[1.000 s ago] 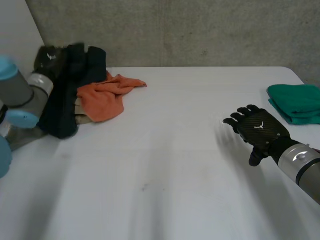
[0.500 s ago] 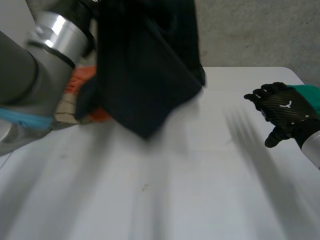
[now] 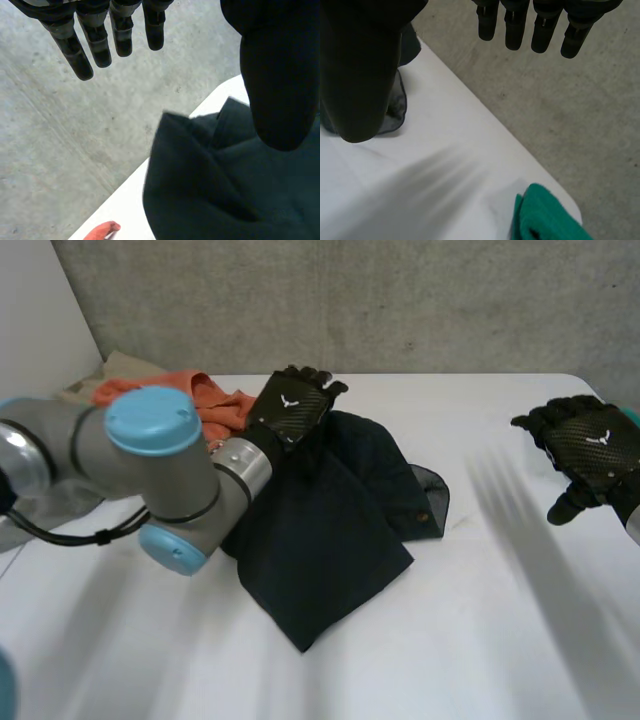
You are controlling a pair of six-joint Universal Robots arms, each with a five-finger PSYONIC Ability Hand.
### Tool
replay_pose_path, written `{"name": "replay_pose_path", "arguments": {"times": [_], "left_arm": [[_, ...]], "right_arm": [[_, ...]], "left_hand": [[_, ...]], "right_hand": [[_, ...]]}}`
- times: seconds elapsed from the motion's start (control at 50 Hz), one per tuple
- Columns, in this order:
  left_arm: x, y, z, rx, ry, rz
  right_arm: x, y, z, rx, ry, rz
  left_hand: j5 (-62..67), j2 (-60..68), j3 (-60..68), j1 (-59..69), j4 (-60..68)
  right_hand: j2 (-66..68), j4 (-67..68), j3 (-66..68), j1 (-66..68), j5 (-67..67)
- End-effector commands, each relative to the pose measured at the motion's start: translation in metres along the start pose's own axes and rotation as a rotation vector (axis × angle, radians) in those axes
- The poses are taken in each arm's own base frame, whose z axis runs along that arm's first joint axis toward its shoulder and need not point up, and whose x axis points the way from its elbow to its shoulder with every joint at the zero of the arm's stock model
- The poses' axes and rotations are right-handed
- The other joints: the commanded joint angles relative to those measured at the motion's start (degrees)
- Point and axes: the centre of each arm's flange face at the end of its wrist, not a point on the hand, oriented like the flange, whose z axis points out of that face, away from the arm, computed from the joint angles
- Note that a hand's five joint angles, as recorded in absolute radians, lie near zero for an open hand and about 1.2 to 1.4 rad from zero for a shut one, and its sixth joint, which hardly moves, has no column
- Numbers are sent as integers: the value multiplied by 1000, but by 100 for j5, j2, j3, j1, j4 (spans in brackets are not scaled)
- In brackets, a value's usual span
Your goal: Fold the laundry.
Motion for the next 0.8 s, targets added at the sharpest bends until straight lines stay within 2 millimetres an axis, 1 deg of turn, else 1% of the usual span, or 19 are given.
{"name": "replay_pose_path", "arguments": {"times": [0.02,0.08,0.1,0.12,0.16,0.18,0.22,0.28,0.32,0.34,0.4,0.48,0.5,0.54,0.56,0.64,0.76,0.78,0.8], "left_arm": [[-11,-58,-55,9,-72,-16],[-8,-72,-78,13,-113,-46],[-3,-77,-90,10,-123,-58],[2,-75,-96,1,-120,-65],[10,-71,-106,-20,-114,-69],[18,-64,-114,-44,-105,-69],[28,-56,-120,-65,-88,-66],[49,-41,-128,-75,-41,-63],[58,-31,-127,-75,-25,-59],[66,-21,-124,-77,-10,-50],[72,-9,-116,-72,-3,-21],[79,6,-102,-64,18,68],[84,13,-97,-70,38,107],[91,18,-92,-67,67,143],[99,22,-87,-59,98,175],[112,35,-78,-60,160,229],[125,56,-72,-130,234,235],[126,60,-72,-147,244,234],[128,65,-70,-179,260,233]], "right_arm": [[4,-37,4,101,-7,-51],[-3,-61,8,162,-54,-71],[-11,-72,12,195,-90,-78],[-16,-76,16,204,-109,-78],[-25,-80,24,210,-150,-75],[-33,-81,35,204,-185,-66],[-40,-80,44,187,-219,-57],[-50,-72,63,135,-279,-32],[-56,-65,73,109,-297,-23],[-64,-59,84,92,-316,-14],[-77,-50,101,75,-331,5],[-90,-40,119,47,-314,68],[-94,-36,123,37,-317,89],[-99,-27,130,15,-320,125],[-104,-17,135,-7,-326,160],[-115,-2,139,-48,-339,208],[-125,17,143,-97,-333,216],[-125,21,144,-111,-321,215],[-126,23,145,-117,-314,215]], "left_hand": [[157,93,106,189,147],[157,93,106,190,147],[140,77,89,173,131],[123,60,72,156,114],[90,26,39,123,80],[73,9,22,106,63],[73,9,22,105,63],[73,9,22,105,63],[90,26,38,122,80],[90,26,38,122,80],[90,26,38,122,80],[90,26,38,122,80],[106,43,55,139,97],[106,43,55,139,97],[123,60,72,156,114],[123,60,72,156,114],[441,378,390,474,432],[726,662,675,759,716],[1911,1848,1860,1944,1902]], "right_hand": [[-223,-172,-201,-281,-239],[-223,-172,-201,-281,-239],[-223,-172,-201,-281,-239],[-223,-172,-201,-281,-239],[-223,-172,-201,-281,-239],[-223,-172,-201,-281,-239],[-223,-172,-201,-281,-239],[-223,-172,-201,-281,-239],[-223,-172,-201,-281,-239],[-223,-172,-201,-281,-239],[-223,-172,-201,-281,-239],[-223,-172,-201,-281,-239],[-223,-172,-201,-281,-239],[-223,-172,-201,-281,-239],[-223,-172,-201,-281,-239],[-223,-172,-201,-281,-239],[-223,-172,-201,-281,-239],[499,550,521,440,483],[1291,1342,1313,1233,1275]]}}
